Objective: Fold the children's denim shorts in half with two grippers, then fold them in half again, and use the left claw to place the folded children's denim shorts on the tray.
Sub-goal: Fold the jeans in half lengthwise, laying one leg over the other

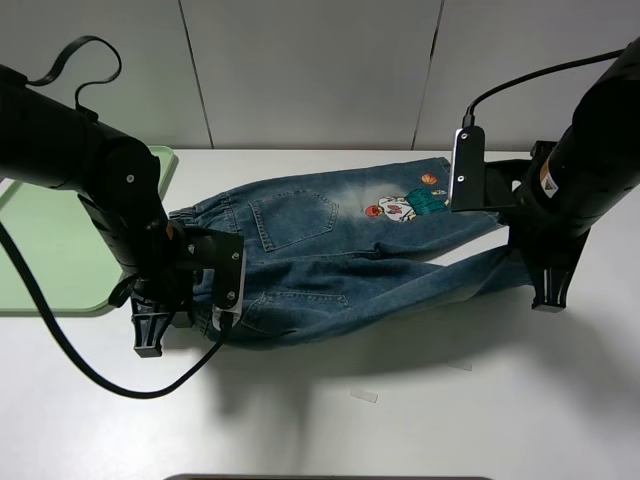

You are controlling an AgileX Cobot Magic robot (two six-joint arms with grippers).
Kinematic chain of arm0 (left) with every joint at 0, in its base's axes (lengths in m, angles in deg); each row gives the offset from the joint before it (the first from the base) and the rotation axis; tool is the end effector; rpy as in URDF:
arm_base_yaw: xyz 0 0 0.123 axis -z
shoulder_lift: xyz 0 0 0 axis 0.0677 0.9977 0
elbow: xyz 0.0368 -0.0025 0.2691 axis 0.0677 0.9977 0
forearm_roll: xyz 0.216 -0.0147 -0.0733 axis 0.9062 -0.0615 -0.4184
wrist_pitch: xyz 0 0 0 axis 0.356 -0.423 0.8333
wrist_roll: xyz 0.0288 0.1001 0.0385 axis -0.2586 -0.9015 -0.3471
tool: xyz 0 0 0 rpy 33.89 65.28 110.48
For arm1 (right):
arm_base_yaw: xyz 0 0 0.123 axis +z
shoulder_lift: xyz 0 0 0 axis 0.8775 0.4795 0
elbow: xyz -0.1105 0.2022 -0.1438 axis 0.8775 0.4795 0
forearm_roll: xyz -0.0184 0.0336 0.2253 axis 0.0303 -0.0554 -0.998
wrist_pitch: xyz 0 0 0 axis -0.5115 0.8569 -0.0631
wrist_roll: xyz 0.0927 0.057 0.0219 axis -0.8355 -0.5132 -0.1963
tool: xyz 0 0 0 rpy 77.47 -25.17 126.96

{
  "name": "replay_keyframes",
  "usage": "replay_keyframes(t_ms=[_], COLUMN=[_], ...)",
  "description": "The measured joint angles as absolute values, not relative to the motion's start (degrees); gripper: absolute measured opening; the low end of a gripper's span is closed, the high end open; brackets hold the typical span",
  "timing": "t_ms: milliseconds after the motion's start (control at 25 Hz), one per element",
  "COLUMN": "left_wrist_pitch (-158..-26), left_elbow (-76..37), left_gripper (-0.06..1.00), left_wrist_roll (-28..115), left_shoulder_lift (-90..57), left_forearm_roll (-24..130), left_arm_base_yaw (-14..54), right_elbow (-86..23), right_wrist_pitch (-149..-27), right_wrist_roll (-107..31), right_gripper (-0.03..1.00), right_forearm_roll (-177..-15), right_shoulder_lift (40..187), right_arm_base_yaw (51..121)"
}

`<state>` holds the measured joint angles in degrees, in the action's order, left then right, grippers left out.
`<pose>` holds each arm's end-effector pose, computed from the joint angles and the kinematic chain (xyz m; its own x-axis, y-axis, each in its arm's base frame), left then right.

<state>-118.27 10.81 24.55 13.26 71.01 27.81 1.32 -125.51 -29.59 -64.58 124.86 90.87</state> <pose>0.2461 -0.1469 0.1123 -0.0303 0.9968 -0.0744 0.9825 0.0434 0.1813 0.2262 0.0912 0.1886 -0.2690 -0.9615 0.0560 -0.9056 0.2327 -0.3545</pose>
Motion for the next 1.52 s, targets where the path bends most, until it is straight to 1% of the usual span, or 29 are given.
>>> replay_keyframes(t_ms=[320, 520, 760, 880, 1120, 1520], left_wrist_pitch=[-119.13, -120.03, -121.3, -121.42, -121.53, -119.8], left_elbow=[10.81, 10.44, 10.25, 10.25, 10.19, 10.19], left_gripper=[0.07, 0.07, 0.07, 0.07, 0.07, 0.07], left_wrist_roll=[26.97, 30.41, 34.75, 38.27, 47.73, 64.46], left_shoulder_lift=[10.3, 7.27, 4.1, 3.64, 3.64, 3.64], left_forearm_roll=[71.2, 71.25, 72.47, 74.14, 78.45, 91.94], left_arm_base_yaw=[27.81, 27.81, 27.81, 27.81, 27.81, 27.81], right_elbow=[-3.89, -6.5, -7.11, -8.24, -13.49, -17.58], right_wrist_pitch=[-129.4, -129.4, -127.66, -127.38, -126.38, -125.62], right_wrist_roll=[-30.29, -32.83, -33.22, -34.41, -41.19, -43.05], right_gripper=[-0.03, -0.03, -0.03, -0.03, -0.03, -0.03], right_forearm_roll=[-61.89, -59.85, -58.08, -56.35, -51.4, -50.68], right_shoulder_lift=[124.86, 124.86, 124.86, 124.91, 127.09, 134.08], right_arm_base_yaw=[90.87, 90.87, 90.87, 90.87, 90.87, 90.37])
